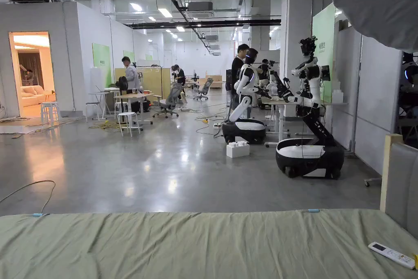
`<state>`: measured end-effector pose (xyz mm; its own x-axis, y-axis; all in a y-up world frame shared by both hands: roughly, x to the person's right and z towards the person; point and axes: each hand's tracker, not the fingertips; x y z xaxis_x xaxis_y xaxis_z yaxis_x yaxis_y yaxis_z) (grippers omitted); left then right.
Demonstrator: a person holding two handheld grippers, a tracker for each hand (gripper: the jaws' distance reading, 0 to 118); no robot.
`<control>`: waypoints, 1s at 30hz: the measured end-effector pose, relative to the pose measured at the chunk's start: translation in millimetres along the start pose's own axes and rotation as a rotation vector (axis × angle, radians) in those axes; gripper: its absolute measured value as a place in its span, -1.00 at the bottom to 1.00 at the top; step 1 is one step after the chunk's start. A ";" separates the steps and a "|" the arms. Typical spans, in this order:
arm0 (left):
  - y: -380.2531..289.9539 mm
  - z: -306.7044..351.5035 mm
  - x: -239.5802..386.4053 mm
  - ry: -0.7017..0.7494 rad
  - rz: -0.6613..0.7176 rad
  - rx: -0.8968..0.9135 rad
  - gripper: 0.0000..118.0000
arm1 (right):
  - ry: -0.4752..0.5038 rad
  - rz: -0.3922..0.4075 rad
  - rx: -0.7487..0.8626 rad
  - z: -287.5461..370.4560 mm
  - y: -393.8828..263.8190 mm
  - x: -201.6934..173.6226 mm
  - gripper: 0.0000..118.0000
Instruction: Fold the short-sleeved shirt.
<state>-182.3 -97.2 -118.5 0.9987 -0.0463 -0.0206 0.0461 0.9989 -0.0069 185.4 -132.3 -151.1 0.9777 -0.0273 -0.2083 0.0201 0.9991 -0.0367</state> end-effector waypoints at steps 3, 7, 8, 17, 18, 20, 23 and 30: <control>0.8 -1.6 -1.4 0.009 -0.001 0.004 0.63 | 0.000 -0.018 0.012 1.5 2.9 2.2 0.33; 1.0 -0.5 -1.3 0.006 0.000 0.029 0.75 | -0.002 -0.007 0.033 1.7 4.5 1.7 0.79; 1.2 -1.0 -0.8 0.015 0.008 0.031 0.85 | 0.009 -0.017 0.022 0.7 3.8 2.0 0.90; -0.4 1.5 -3.6 0.024 0.016 0.038 1.00 | 0.015 0.031 0.033 1.2 1.6 -6.1 1.00; -1.1 1.8 -3.4 0.024 0.012 0.036 1.00 | 0.013 0.033 0.035 1.2 1.7 -6.7 1.00; 0.0 1.1 -2.9 0.022 0.003 0.032 1.00 | 0.008 0.025 0.038 1.3 1.4 -6.2 1.00; -0.5 1.1 -2.5 0.012 -0.006 0.026 1.00 | 0.005 0.001 0.032 1.1 0.4 -4.2 1.00; 0.1 0.4 -0.6 0.002 -0.007 0.023 1.00 | -0.001 -0.002 0.012 1.2 -1.1 -3.6 1.00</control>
<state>-182.9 -97.0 -118.1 0.9983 -0.0532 -0.0222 0.0536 0.9984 0.0158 182.1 -133.3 -149.1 0.9778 -0.0291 -0.2075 0.0244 0.9994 -0.0252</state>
